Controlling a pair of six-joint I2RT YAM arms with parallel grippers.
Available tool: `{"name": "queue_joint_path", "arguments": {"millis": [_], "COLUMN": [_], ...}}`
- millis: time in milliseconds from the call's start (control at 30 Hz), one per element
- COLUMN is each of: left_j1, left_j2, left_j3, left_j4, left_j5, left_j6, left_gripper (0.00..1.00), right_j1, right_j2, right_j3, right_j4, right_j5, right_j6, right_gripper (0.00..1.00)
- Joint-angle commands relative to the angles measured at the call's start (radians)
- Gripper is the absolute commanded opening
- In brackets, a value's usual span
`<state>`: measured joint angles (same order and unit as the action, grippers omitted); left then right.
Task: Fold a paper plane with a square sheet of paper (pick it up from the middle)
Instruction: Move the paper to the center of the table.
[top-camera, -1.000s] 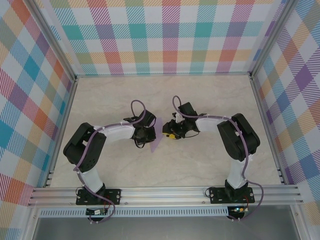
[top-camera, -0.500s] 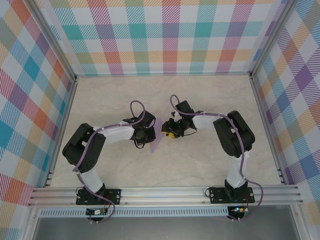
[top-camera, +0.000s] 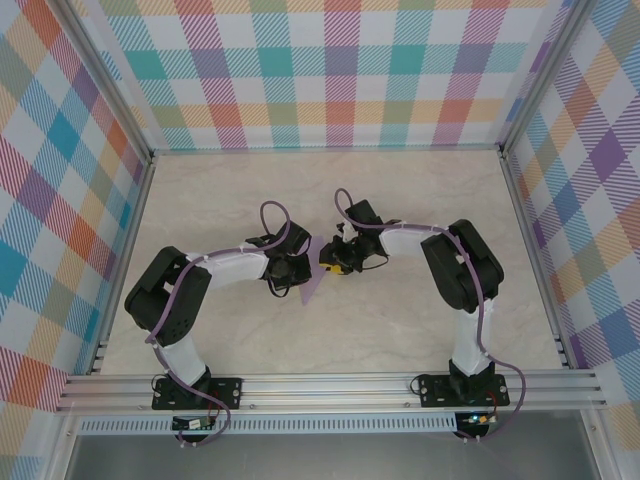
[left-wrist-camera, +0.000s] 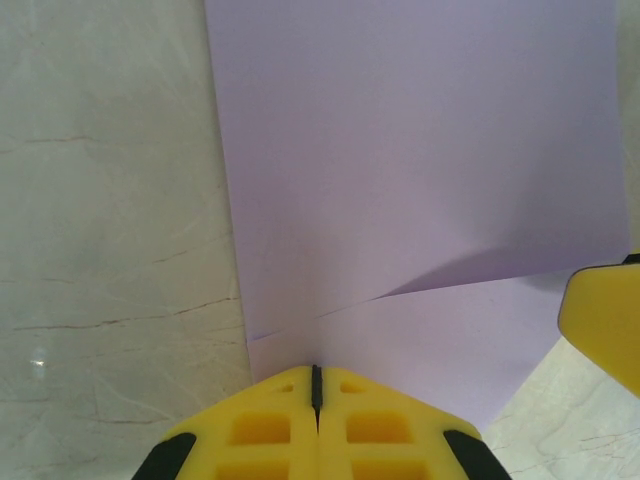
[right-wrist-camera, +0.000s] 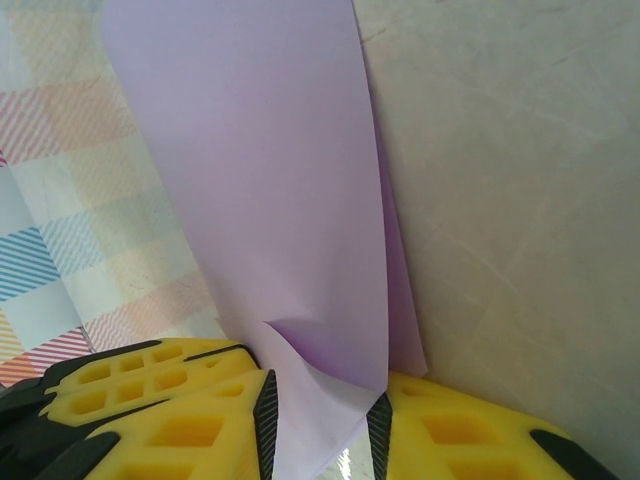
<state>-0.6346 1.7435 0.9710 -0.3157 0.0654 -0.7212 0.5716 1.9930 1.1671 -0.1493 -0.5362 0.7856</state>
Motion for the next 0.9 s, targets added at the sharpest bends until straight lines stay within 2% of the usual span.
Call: {"name": "queue_joint_path", "arguments": {"millis": [0, 133, 267, 367, 467, 600, 733, 867], "left_j1": [-0.007, -0.006, -0.006, -0.004, -0.002, 0.003, 0.011, 0.013], "left_j2": [0.016, 0.009, -0.013, -0.056, -0.116, -0.215, -0.313, -0.381], "left_j3": [-0.036, -0.035, -0.022, -0.007, 0.007, 0.011, 0.004, -0.012], "left_j4": [-0.069, -0.075, -0.089, -0.104, -0.128, -0.150, -0.157, -0.127], "left_j5": [-0.042, -0.047, -0.043, -0.038, -0.048, -0.065, -0.071, -0.041], "left_j6": [-0.009, -0.004, 0.012, 0.022, 0.032, 0.046, 0.064, 0.092], "left_gripper": [0.00, 0.00, 0.00, 0.01, 0.14, 0.40, 0.60, 0.73], "right_j1": [0.005, 0.005, 0.005, 0.004, 0.005, 0.004, 0.004, 0.005], "right_j2": [0.007, 0.025, 0.058, 0.069, 0.043, -0.049, -0.156, -0.248], "right_j3": [-0.007, -0.017, 0.005, 0.020, 0.016, -0.030, -0.066, -0.103], "right_j4": [0.048, 0.109, 0.078, 0.061, 0.047, 0.053, 0.010, -0.045], "right_j5": [-0.058, -0.134, -0.149, -0.138, -0.086, 0.001, 0.104, 0.209], "right_j6": [0.003, -0.007, -0.040, -0.049, -0.050, -0.043, -0.041, 0.006], "right_gripper": [0.31, 0.30, 0.27, 0.19, 0.08, 0.01, 0.00, 0.00]}}
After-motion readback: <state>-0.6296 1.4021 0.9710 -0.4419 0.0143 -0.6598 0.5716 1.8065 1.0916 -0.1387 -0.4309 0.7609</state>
